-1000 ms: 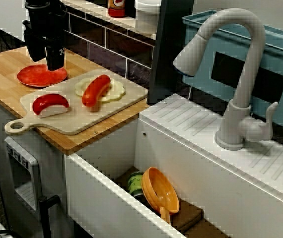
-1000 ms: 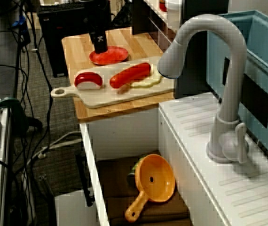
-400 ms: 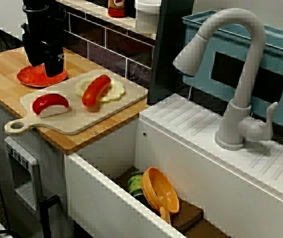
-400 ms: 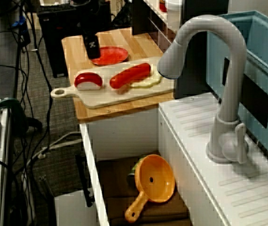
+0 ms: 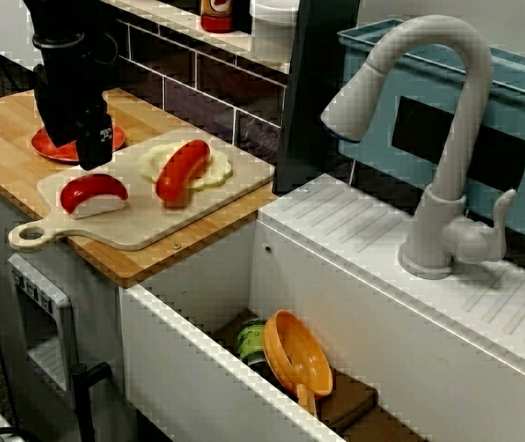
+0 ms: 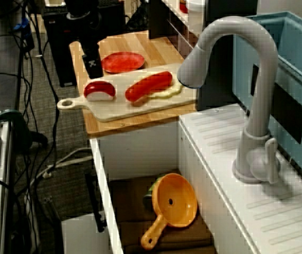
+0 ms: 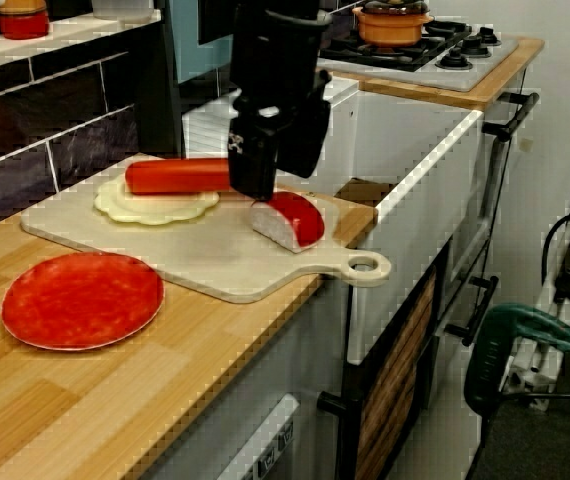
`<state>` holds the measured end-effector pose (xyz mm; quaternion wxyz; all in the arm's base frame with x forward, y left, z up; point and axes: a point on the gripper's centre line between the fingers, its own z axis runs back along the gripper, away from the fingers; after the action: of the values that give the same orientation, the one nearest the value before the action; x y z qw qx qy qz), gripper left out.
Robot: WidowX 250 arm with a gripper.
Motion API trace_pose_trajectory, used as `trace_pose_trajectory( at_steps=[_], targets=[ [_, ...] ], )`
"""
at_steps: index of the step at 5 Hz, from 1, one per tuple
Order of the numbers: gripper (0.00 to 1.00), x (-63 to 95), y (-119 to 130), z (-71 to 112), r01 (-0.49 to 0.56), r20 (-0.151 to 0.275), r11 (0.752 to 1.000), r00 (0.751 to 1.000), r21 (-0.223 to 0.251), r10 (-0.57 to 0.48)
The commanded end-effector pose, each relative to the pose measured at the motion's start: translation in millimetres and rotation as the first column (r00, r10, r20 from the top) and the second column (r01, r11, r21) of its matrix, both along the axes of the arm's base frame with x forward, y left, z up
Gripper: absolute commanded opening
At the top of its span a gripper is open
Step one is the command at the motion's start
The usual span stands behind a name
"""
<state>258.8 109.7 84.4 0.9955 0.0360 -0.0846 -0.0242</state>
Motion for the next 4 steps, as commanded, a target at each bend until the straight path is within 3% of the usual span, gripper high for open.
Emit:
trace_pose_trajectory(
  at_steps=[1,4],
  targets=[
    [1.0,-8.1,-1.5,12.6,0.014,0.042,1.0,0.999,0.023,-0.015],
    [1.0,-11.1,-9.0,5.1,0.075,0.081,0.997,0.994,0.013,-0.076]
  ],
)
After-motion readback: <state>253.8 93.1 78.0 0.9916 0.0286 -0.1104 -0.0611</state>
